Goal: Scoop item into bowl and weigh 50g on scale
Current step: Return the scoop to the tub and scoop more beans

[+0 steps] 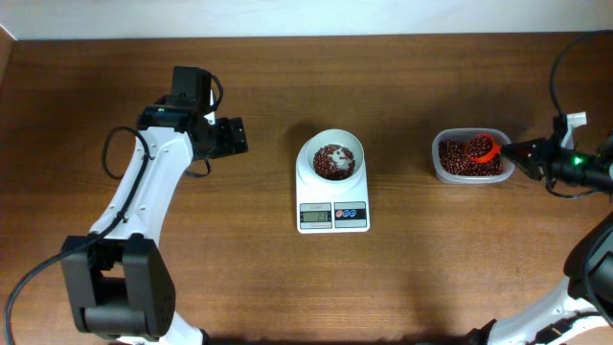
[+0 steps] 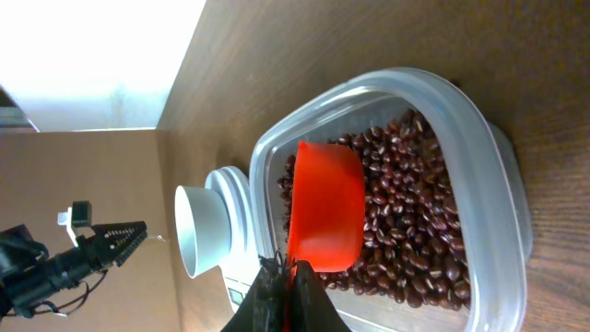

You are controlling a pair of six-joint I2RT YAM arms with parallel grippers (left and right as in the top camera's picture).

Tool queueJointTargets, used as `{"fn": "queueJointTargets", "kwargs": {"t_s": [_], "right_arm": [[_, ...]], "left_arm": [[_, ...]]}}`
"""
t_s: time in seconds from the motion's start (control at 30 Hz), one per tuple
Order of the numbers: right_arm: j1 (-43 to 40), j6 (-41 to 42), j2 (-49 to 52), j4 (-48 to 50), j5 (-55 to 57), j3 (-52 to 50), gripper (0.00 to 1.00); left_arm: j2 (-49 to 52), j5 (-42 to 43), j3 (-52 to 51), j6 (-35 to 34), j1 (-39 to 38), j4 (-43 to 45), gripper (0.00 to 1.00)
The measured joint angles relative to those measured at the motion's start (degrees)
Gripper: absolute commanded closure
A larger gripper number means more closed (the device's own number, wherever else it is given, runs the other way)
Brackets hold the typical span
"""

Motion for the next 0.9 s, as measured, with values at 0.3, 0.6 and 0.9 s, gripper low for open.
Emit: {"fn": "queueJointTargets", "kwargs": {"t_s": [0.3,0.6,0.9], "right_arm": [[0.0,4.3,0.0,0.0,3.1,0.0,0.96],[-0.1,2.1,0.0,-3.6,0.2,1.2,0.96],[-2.8,-7.1,0.0,-7.5,-7.5,1.4,0.96]], "left_arm": [[0.0,0.0,0.0,0.0,0.0,0.0,0.01],[0.0,0.0,0.0,0.0,0.0,0.0,0.01],[0.0,0.0,0.0,0.0,0.0,0.0,0.01]]}}
